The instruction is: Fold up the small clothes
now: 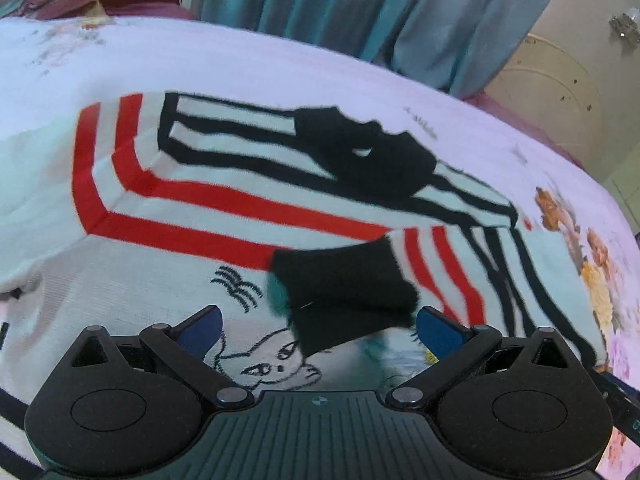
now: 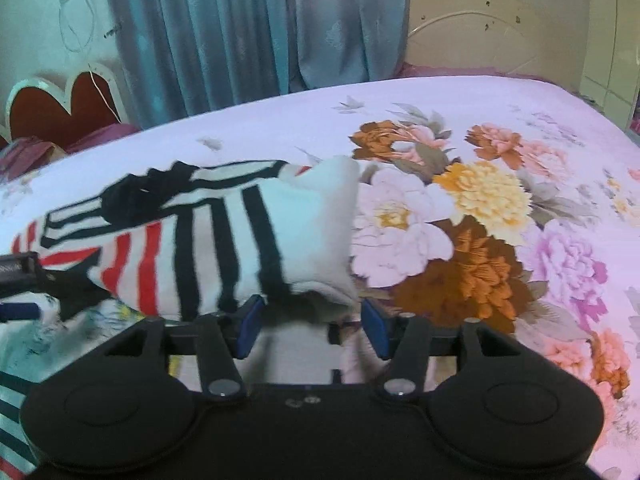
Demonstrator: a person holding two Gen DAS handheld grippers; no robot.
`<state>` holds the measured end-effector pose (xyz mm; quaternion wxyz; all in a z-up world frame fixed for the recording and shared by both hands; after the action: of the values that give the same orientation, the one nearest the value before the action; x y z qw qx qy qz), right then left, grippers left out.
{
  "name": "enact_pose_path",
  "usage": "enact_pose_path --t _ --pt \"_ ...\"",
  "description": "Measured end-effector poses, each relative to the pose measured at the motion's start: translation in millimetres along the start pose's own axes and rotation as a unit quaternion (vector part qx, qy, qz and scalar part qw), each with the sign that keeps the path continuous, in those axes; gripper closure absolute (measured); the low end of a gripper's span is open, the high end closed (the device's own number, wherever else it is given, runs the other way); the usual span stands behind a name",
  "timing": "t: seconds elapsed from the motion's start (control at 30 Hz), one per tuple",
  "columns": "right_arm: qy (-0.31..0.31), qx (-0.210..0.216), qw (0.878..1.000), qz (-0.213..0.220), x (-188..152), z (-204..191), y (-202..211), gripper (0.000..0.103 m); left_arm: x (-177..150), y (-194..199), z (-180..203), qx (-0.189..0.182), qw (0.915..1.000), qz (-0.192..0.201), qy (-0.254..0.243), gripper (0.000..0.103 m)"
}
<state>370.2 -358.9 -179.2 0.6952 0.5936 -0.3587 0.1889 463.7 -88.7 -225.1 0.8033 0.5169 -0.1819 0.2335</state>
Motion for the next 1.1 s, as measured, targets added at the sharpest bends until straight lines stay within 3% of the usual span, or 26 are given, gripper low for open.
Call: enact_pose_path --t 0.07,0.13,0.2,0.3,0.5,0.63,0.7,0.8,0.87,1.03,1.1 --pt "0.006 -0.007 1.0 -0.007 -1.7 3.1 -8.1 0.051 0.0 -1.7 4.3 -0.026 0.9994 0.019 -0.014 0.001" --pt "0.004 -0.008 1.0 -0.01 -2.2 3.8 -12.0 0.051 -0.5 -6.9 12.0 -0.052 0.998 0.025 -0.026 0.032" --pt "0.004 -0.01 1.0 -0.012 -2.4 4.7 -13.7 0.051 -1.4 -10.6 15.5 -0.052 0.9976 0.029 -0.037 0.035" --pt "0.004 -0.013 1.0 -0.015 -3.4 6.0 -16.1 0.051 1.3 -12.2 16.6 -0.066 0.9963 0.026 -0.048 0.086" --pt "0.001 -0.025 1.0 -0.019 -5.4 9.1 -18.7 0.054 19.7 9.6 19.9 -0.089 0.9927 0.064 -0.05 0.094" --pt "0.007 -0.018 0.999 -0.032 -7.3 1.2 -25.0 0.072 39.7 38.6 16.5 -0.095 0.9883 0.103 -0.06 0.095" --pt "0.011 -0.014 0.999 -0.029 -5.8 -6.4 -26.1 0.072 47.7 50.2 3.6 -0.08 0.9878 0.118 -0.061 0.095" --pt "0.024 -0.01 0.999 -0.026 -2.7 -19.1 -29.4 0.074 49.1 53.3 -23.1 -0.055 0.9907 0.11 -0.058 0.095" --pt "0.03 -0.014 0.999 -0.027 -2.7 -24.2 -32.4 0.082 42.8 49.9 -38.4 -0.042 0.993 0.097 -0.052 0.095" --pt "0.024 -0.024 0.999 -0.027 -8.4 -18.1 -31.6 0.087 19.2 29.3 -52.5 -0.023 0.9959 0.071 -0.051 0.094" --pt "0.009 -0.018 0.999 -0.051 -15.4 -10.7 -35.8 0.088 14.5 20.9 -59.3 -0.013 0.9971 0.061 -0.044 0.094"
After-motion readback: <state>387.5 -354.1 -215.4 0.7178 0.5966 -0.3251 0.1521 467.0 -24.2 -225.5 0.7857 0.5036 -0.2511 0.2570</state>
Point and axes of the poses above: each gripper's, at about its wrist camera, not at the fingertips, and y roughly against the way its jaws point, z to its right, x to its top, the point moved 8 cm from there along -y, roughly the way its jaws point, and after that the axes turned 8 degrees about -x, right-handed, at the moved point
